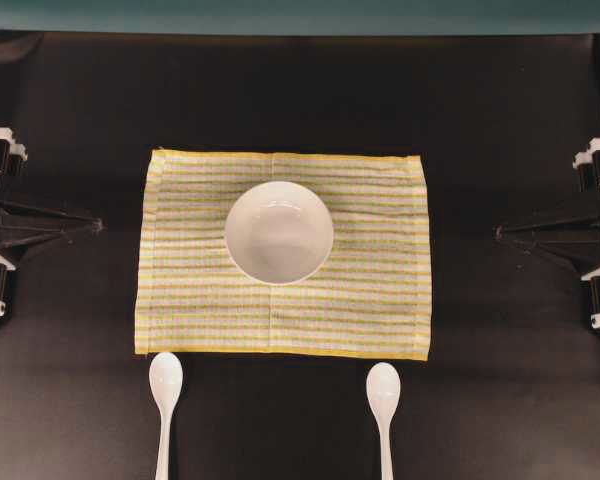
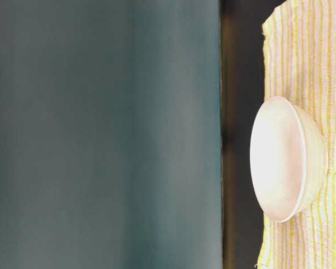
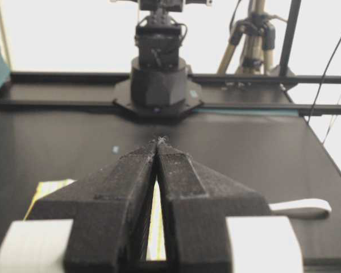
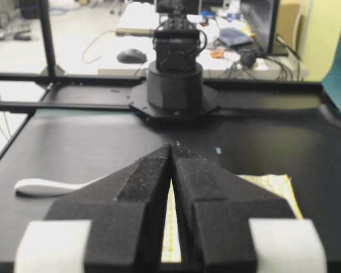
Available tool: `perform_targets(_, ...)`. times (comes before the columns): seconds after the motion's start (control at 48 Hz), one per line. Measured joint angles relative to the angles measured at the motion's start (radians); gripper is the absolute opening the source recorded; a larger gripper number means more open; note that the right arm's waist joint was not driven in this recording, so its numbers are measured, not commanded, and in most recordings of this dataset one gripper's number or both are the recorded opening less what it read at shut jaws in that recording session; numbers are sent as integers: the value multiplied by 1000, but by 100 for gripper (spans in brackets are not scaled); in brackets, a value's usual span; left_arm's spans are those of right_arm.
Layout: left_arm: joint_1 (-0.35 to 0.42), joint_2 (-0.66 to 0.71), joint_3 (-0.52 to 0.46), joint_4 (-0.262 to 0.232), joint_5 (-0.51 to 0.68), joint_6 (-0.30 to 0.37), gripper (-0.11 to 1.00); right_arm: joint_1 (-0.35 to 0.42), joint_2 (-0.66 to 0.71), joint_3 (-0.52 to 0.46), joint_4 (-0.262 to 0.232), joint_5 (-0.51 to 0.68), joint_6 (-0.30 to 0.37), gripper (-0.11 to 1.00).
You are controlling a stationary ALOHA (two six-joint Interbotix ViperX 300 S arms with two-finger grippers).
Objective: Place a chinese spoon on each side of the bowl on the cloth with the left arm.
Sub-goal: 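Move the left gripper across the cloth toward the right white spoon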
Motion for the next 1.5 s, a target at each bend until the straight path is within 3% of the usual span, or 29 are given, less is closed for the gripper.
perform_targets(0.042,0,2,-2,2,0,-2,4,0,0,2,0,0,0,5)
perform_targets(0.083,-28,29,-15,17,-2,-66,0,0,0,6,0,0,0,8)
perform_targets(0.187,-101,118,-46,34,0,-202,0,0,-2,15,0,12,0,0)
perform_targets(0.5,-110,403,-167,34,-43,-604,0,0,-3,17,17,41,0,0)
perform_targets(0.645,-120,538,-250,35,-60,-723,0,2,-3,17,20,52,2,0)
perform_targets(0.874,-161,744,-410,35,-94,-765,1,0,-5,17,21,54,0,0)
perform_targets(0.999,-173,859,-466,34,-94,-784,9,0,-5,17,20,54,2,0)
perform_targets(1.103,-175,930,-505,35,-94,-815,24,0,-5,17,21,54,0,0)
perform_targets(1.249,-190,1014,-580,35,-89,-842,65,0,-5,18,21,54,0,0)
perform_targets(1.353,-199,1075,-630,35,-89,-845,85,0,-5,21,21,54,0,0)
perform_targets(1.499,-202,1158,-704,35,-95,-847,85,0,-5,28,20,54,2,0)
